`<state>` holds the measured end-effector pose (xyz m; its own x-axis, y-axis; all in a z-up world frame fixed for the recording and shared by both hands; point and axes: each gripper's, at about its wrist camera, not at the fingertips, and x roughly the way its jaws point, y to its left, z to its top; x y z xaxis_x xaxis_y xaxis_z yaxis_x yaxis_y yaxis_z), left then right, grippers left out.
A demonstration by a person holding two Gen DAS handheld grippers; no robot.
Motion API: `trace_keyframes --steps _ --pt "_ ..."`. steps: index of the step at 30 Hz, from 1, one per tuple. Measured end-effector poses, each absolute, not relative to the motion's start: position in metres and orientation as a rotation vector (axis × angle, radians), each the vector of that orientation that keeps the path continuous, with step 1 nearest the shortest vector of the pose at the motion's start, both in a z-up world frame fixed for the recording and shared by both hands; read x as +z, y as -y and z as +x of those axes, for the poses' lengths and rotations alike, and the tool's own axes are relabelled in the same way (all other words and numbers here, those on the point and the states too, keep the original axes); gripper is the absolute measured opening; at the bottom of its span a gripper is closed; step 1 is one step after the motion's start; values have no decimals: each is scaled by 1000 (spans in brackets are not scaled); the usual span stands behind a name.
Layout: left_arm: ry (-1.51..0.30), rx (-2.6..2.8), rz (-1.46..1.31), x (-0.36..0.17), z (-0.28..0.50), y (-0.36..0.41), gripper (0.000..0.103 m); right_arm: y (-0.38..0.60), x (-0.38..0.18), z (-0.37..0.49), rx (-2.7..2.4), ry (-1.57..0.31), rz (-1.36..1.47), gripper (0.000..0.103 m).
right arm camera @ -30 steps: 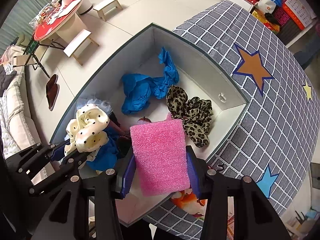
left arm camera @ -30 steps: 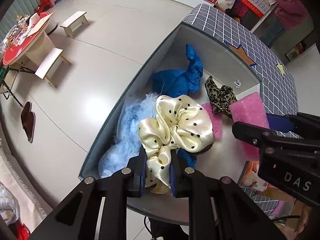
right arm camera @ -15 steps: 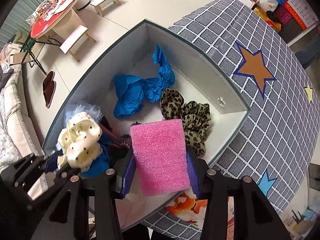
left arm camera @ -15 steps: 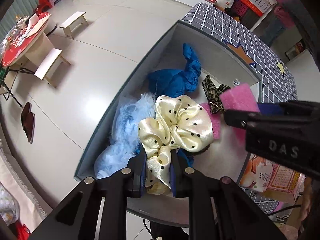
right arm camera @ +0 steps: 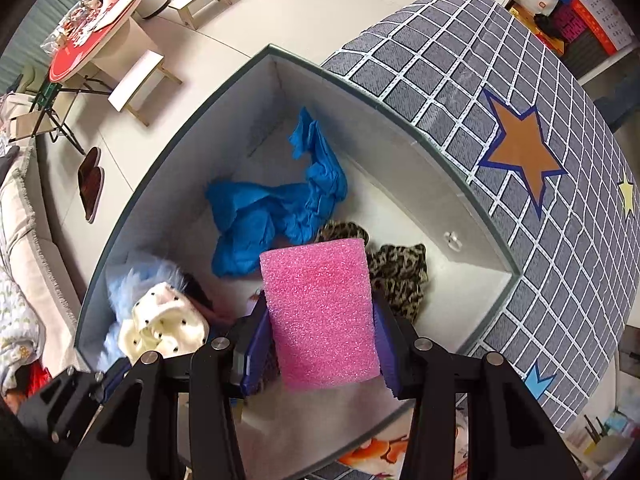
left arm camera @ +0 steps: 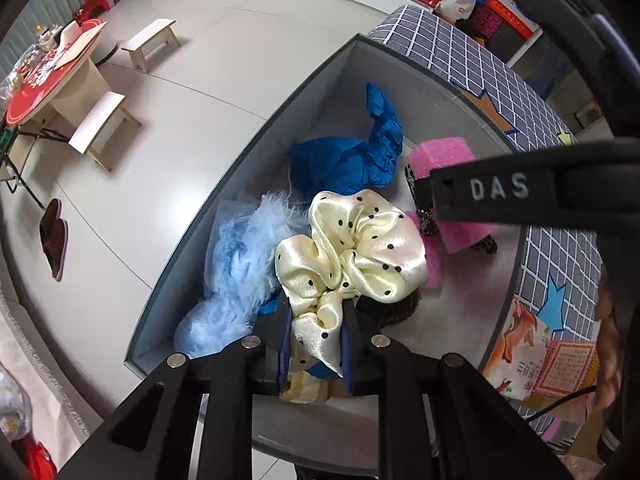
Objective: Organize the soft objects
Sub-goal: 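Open both tools to drop the scrunchie and pink sponge into the box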
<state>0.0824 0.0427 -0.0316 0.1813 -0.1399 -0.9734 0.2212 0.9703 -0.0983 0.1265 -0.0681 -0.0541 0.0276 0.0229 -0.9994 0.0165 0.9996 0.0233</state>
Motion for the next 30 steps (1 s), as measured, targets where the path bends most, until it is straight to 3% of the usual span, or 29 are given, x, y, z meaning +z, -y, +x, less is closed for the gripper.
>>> trace_keyframes --steps 10,20,23,25,27,29,30 --pt "-1368 -236 48 -38 86 -40 23 73 -72 141 -5 -1573 34 48" --pt "-1361 -230 42 -40 86 -39 30 75 -88 149 -9 -1592 41 48" --pt "-1364 -228 41 -41 85 -38 40 74 -90 150 -4 -1593 46 48" --pt "-1362 -227 54 -42 85 -36 58 73 -89 150 8 -1585 47 49" --pt "-1364 -225 68 -43 84 -33 69 72 -88 150 15 -1577 43 50" --pt "-1368 -232 57 -43 82 -32 76 72 -88 149 21 -1568 51 66" --pt "-1367 -232 49 -42 81 -32 78 72 -87 148 24 -1560 61 89"
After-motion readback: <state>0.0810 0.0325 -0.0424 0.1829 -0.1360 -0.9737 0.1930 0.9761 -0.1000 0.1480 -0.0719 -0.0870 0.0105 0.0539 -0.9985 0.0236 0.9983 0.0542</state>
